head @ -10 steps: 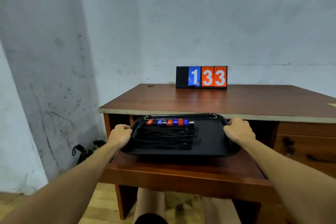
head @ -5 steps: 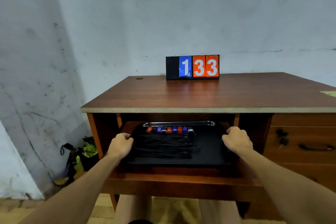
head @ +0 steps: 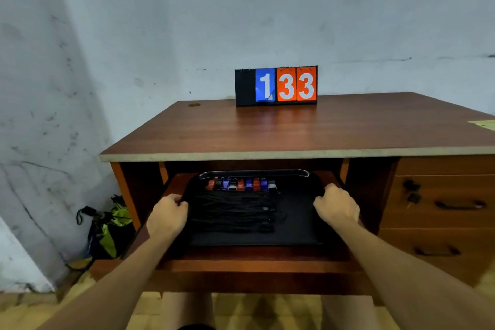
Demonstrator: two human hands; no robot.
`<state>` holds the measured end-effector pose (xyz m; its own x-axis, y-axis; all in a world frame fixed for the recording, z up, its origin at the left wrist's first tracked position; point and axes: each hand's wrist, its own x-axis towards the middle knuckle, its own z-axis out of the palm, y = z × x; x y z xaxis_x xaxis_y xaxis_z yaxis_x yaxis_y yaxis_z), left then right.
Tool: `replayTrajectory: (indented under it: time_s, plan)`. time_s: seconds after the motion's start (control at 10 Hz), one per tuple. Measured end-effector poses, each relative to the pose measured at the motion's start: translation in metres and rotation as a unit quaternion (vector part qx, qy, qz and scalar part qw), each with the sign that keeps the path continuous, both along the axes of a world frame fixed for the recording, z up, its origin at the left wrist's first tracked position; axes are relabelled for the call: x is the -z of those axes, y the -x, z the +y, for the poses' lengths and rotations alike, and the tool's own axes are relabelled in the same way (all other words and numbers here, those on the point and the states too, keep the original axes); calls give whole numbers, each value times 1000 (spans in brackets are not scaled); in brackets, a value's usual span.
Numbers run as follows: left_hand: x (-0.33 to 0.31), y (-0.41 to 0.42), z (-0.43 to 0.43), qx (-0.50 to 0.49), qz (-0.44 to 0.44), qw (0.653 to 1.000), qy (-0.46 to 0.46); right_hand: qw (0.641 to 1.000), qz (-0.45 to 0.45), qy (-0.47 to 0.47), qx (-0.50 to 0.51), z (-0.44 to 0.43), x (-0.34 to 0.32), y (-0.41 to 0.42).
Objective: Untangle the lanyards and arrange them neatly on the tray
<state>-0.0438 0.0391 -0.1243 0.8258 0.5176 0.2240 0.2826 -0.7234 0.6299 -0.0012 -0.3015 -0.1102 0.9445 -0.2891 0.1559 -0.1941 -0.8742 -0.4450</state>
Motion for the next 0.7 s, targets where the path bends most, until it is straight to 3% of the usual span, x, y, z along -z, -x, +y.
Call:
replayTrajectory:
  time_s: [0.2, 0.3, 0.4, 0.5, 0.6, 0.7]
  plan:
    - [-12, 1, -3, 14, 10, 1000, -10, 1000, -16, 18, -16, 7, -6, 8]
    - [-28, 1, -16, 30, -48, 997, -48, 993, -65, 83, -45, 9, -13, 6]
    - [-49, -2, -37, 87, -68, 994, 2, 985, -64, 82, -135, 21, -26, 1]
    - [-67, -11, -60, 166, -53, 978, 113, 974, -36, 41, -222, 39, -42, -7]
    - [-85, -24, -74, 234, -10, 961, 146, 954, -25, -15, -299, 54, -57, -18]
    - [-102, -40, -82, 269, -13, 957, 104, 935, -48, -63, -345, 61, -74, -31]
